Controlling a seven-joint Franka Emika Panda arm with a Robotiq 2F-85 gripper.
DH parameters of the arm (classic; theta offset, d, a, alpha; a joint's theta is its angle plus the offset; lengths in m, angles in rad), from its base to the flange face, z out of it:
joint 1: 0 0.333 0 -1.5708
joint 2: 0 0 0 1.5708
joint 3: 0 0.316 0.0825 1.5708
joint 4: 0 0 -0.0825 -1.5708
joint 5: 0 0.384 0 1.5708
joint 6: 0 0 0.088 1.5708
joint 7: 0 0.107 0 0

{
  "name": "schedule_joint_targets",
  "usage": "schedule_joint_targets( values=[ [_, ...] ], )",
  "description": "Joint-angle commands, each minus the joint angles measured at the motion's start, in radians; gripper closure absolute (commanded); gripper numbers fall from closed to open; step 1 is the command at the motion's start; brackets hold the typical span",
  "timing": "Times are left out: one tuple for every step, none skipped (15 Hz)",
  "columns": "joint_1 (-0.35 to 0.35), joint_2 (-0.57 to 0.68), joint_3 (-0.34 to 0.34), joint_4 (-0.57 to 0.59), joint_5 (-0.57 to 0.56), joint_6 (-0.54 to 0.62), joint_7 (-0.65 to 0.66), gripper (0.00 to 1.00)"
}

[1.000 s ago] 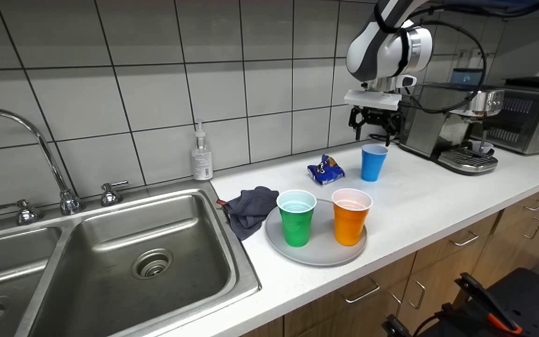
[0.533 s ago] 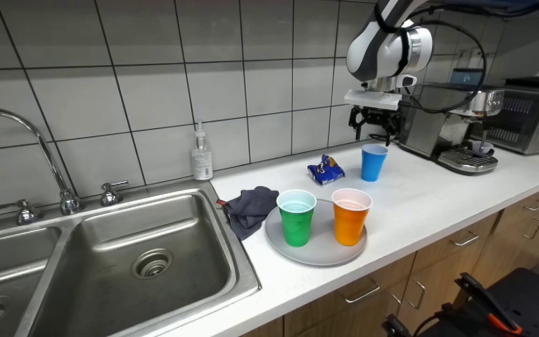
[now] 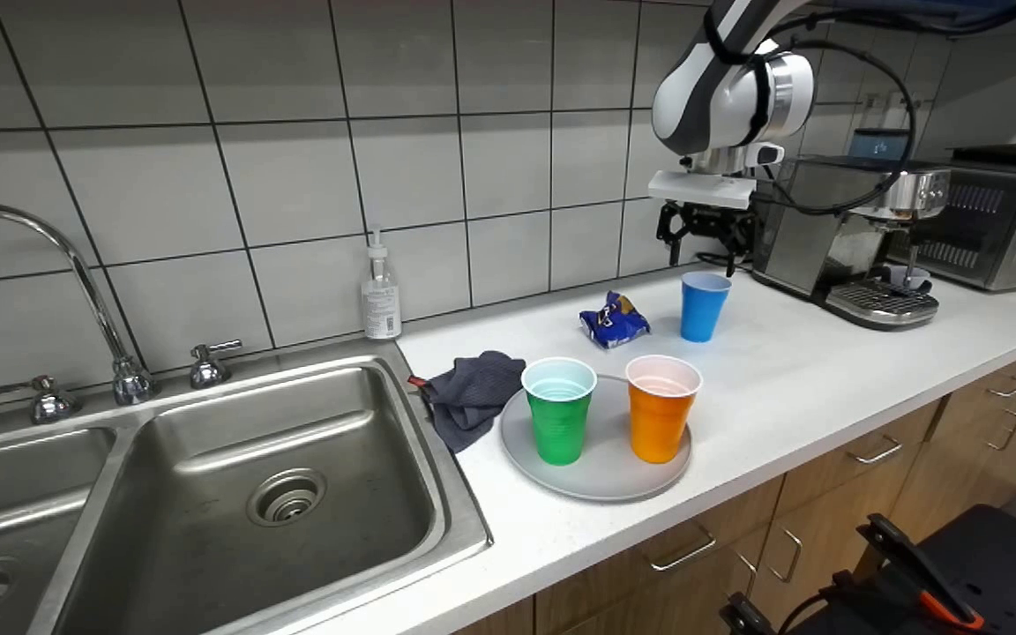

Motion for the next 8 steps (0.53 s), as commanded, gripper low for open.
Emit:
schedule_joint_targets(
  values=[
    [0.011,0.029,-0.01,0.045,0.006,-0.008,-0.015,0.0],
    [0.009,0.035,-0.008,0.056,0.011,-0.013,-0.022,0.0],
    [0.005,0.039,-0.003,0.067,0.02,-0.025,-0.036,0.0],
    [0.007,0.048,-0.004,0.078,0.018,-0.021,-0.031,0.0],
    [0.008,0.058,-0.006,0.092,0.019,-0.024,-0.023,0.0],
    [0.009,0.071,-0.006,0.108,0.02,-0.027,-0.016,0.0],
    [0.009,0.081,-0.007,0.123,0.022,-0.03,-0.013,0.0],
    [0.009,0.096,-0.006,0.142,0.024,-0.034,-0.012,0.0]
  ],
)
